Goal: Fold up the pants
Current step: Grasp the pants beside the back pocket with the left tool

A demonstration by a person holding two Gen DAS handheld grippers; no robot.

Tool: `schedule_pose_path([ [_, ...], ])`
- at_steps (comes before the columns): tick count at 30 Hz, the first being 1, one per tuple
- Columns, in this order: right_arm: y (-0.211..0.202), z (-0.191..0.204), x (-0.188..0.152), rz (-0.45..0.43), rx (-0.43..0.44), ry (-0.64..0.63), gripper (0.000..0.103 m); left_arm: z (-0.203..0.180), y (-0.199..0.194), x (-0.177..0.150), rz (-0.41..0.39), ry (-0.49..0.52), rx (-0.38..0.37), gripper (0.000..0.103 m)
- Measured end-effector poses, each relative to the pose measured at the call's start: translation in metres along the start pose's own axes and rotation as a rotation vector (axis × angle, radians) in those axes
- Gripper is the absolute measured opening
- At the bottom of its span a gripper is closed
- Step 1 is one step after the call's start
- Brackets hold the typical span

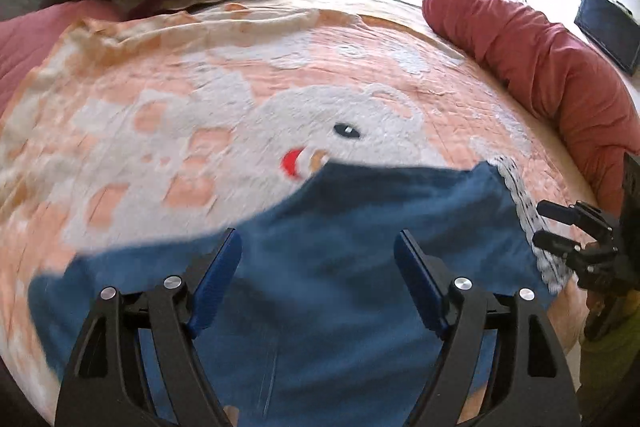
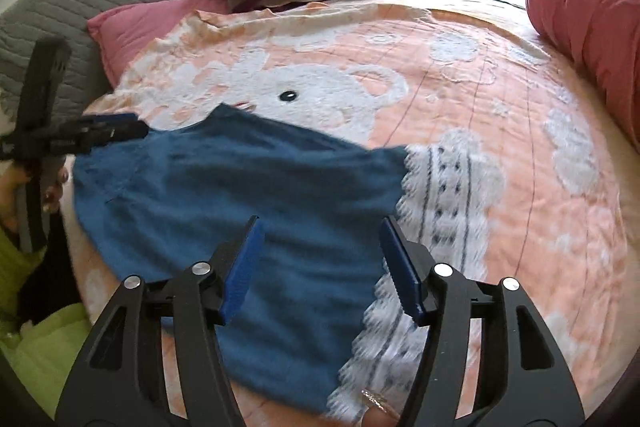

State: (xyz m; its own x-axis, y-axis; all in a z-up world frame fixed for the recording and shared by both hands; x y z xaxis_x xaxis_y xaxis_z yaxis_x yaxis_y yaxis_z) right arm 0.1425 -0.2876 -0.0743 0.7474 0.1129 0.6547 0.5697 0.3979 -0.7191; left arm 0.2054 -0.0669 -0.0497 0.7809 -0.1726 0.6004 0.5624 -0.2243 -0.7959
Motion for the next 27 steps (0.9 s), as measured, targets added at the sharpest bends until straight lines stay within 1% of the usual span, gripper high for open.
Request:
schedule_pose_path([
  [1, 0.004, -0.005, 0.002, 0.007, -0.008, 0.002, 0.053, -0.004, 0.011, 0.009, 0.019, 0.028, -0.002, 0.077],
  [3, 0.009, -0.018, 0.005, 0.006, -0.028, 0.024, 0.053, -0.007, 0.026, 0.02, 0.03, 0.059, 0.018, 0.077],
  [4, 0.011, -0.024, 0.004, 0.014, -0.03, 0.042, 0.053, -0.009, 0.039, 0.024, 0.054, 0.068, 0.016, 0.077],
  [8, 0.024, -0.043, -0.01, 0.065, -0.025, 0.102, 0.053, -0.01, 0.077, 0.027, 0.12, 0.057, -0.017, 0.077],
  [10, 0.028, -0.045, -0.017, 0.067, -0.018, 0.113, 0.053, -0.01, 0.091, 0.025, 0.141, 0.041, -0.039, 0.077],
  [11, 0.029, -0.046, -0.019, 0.065, -0.014, 0.113, 0.054, -0.01, 0.096, 0.023, 0.148, 0.024, -0.055, 0.076],
  [12, 0.029, -0.045, -0.02, 0.062, -0.013, 0.113, 0.054, -0.01, 0.1, 0.021, 0.153, 0.01, -0.063, 0.066],
  [13, 0.029, -0.045, -0.02, 0.06, -0.013, 0.113, 0.054, -0.011, 0.1, 0.021, 0.145, 0.0, -0.068, 0.044],
  [14, 0.029, -0.045, -0.021, 0.058, -0.012, 0.114, 0.054, -0.012, 0.098, 0.023, 0.134, -0.007, -0.085, 0.029],
  [15, 0.029, -0.044, -0.021, 0.057, -0.01, 0.115, 0.055, -0.013, 0.095, 0.026, 0.124, -0.018, -0.109, 0.008],
  [16, 0.029, -0.044, -0.022, 0.056, -0.009, 0.117, 0.055, -0.012, 0.09, 0.031, 0.097, -0.039, -0.123, 0.008],
  [19, 0.03, -0.042, -0.023, 0.06, -0.012, 0.112, 0.056, -0.006, 0.083, 0.038, 0.042, -0.059, -0.105, 0.008],
  [21, 0.03, -0.041, -0.022, 0.073, -0.016, 0.101, 0.056, -0.004, 0.092, 0.031, 0.065, -0.062, -0.085, 0.009],
  [23, 0.026, -0.042, -0.016, 0.075, -0.009, 0.105, 0.056, -0.006, 0.099, 0.023, 0.077, -0.061, -0.086, 0.009],
  [24, 0.017, -0.049, -0.008, 0.04, -0.011, 0.132, 0.056, -0.006, 0.098, 0.022, 0.07, -0.061, -0.087, 0.009],
  [27, 0.007, -0.07, 0.011, -0.007, -0.062, 0.147, 0.056, -0.003, 0.097, 0.022, 0.064, -0.084, -0.109, 0.012],
])
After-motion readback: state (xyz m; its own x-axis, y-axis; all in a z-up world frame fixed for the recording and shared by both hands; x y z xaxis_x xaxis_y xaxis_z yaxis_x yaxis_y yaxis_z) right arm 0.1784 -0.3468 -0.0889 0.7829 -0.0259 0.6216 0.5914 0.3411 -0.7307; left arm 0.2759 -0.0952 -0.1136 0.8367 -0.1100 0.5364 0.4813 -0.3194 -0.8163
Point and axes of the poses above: each gripper's, at about its wrist camera, not at the fingertips, and y roughly the way its jaws point, z to its left, x to its top, the point moved 7 cm from there along y, roughly the way its jaws point, and after that the axes turned 5 degrees about x, right-handed, at the moved point
